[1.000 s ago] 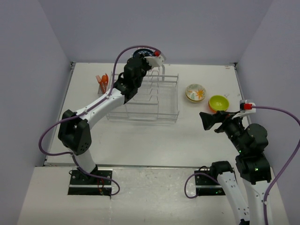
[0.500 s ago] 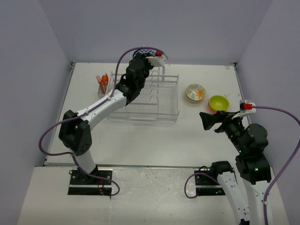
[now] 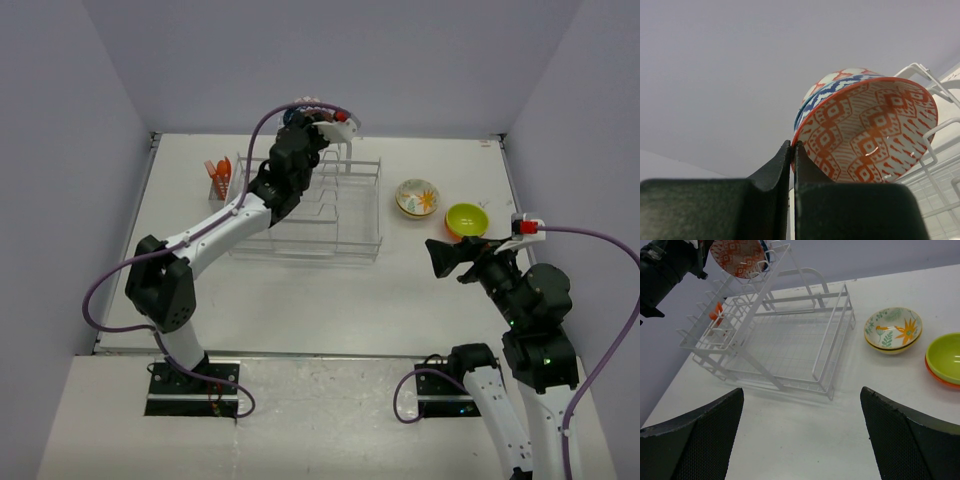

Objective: Unload the bowls from the dish rack

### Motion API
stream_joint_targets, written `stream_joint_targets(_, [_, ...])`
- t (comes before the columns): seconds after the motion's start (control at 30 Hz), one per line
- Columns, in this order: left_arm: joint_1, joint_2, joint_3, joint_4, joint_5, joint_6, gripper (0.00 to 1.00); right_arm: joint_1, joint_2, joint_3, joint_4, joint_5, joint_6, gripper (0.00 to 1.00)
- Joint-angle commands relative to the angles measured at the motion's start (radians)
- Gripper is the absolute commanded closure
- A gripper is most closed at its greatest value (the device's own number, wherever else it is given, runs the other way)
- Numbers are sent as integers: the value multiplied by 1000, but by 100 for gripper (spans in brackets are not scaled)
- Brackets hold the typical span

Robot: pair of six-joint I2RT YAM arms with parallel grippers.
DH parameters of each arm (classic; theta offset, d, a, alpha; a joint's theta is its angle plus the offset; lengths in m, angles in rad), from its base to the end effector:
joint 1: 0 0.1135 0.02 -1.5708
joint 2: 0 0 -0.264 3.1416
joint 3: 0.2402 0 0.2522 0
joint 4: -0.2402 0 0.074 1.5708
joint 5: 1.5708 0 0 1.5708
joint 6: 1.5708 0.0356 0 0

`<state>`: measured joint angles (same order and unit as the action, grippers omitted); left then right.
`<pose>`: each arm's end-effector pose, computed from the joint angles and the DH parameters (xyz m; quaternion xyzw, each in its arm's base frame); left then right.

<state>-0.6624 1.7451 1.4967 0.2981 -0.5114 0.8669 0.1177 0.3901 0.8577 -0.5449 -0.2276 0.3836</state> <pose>0.3442 -0.2463 0.3767 0.3295 0.6081 0.2450 0.6794 0.0743 0.0169 0.3695 0.0202 0.7329 0.2481 0.6331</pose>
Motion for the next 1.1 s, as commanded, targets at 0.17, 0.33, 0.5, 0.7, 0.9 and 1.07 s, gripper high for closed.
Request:
stream_joint_targets(0.17, [-31, -84, -18, 243, -7, 46, 100, 0, -8, -6, 42, -13, -15, 1])
stream_joint_targets(0.33, [-31, -78, -18, 230, -7, 50, 100, 0, -5, -6, 40, -16, -17, 1])
stream_joint_targets(0.5, [-37, -104, -41, 236, -7, 32, 100, 0, 1, -6, 42, -18, -15, 1])
stream_joint_targets(0.7, [-39, -142, -50, 194, 11, -3, 100, 0, 10, -3, 42, -18, -15, 1])
stream_joint_targets(0.9, [-45, -171, -81, 165, 20, -40, 100, -1, 26, 0, 42, -21, -15, 1])
stream_joint_targets(1.07, [-46, -190, -104, 173, 19, -71, 100, 0, 47, 4, 48, -30, -17, 1])
